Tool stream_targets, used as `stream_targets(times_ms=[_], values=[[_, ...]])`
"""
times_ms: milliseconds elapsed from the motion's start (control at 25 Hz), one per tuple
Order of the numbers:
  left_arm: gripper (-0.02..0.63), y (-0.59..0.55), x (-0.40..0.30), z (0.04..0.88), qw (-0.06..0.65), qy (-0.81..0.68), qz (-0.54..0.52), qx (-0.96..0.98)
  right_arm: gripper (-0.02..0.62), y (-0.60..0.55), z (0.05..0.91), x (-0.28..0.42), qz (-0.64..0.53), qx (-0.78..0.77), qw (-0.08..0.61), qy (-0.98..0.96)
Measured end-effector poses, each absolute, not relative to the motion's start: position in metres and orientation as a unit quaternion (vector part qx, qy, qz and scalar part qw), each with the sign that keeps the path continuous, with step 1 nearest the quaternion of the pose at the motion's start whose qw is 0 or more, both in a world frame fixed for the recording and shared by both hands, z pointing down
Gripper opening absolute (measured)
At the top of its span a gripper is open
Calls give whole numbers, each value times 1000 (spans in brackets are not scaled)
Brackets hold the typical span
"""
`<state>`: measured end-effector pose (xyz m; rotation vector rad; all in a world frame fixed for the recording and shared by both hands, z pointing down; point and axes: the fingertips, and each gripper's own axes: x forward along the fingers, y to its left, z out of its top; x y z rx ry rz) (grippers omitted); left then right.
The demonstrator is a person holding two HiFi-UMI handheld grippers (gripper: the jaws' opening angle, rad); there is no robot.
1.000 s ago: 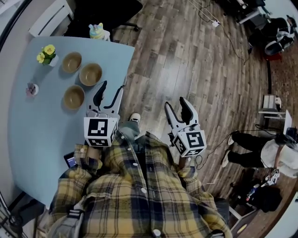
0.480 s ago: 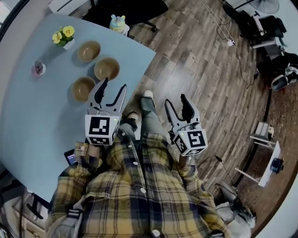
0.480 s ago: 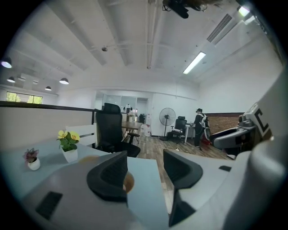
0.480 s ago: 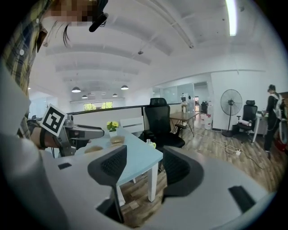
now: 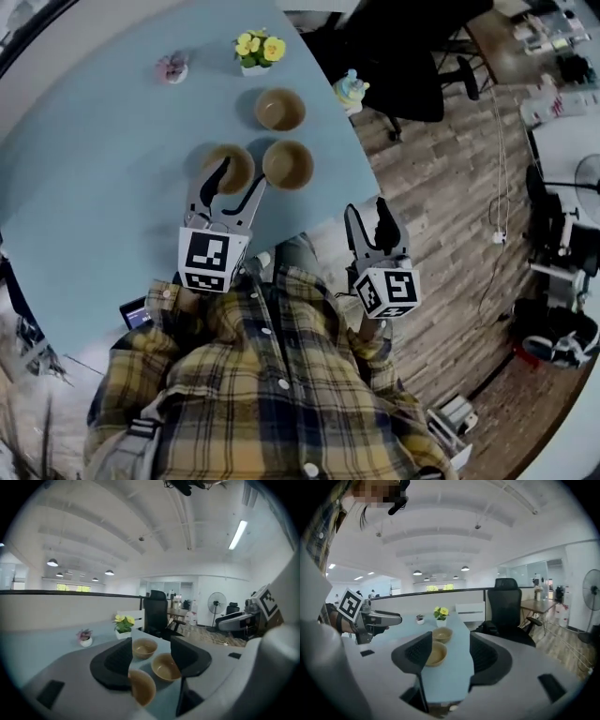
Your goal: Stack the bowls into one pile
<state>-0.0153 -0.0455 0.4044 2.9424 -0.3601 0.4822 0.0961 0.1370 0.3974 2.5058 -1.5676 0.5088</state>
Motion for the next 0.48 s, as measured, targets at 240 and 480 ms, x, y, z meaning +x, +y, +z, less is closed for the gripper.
stream_targets(times_ms=[240,480], values=[[244,-88,-21,404,84,-254,157,951,233,61,398,145,158,760,80,-625],[244,-108,-19,392,86,-357,151,918,233,-3,394,172,143,680,90,-714]])
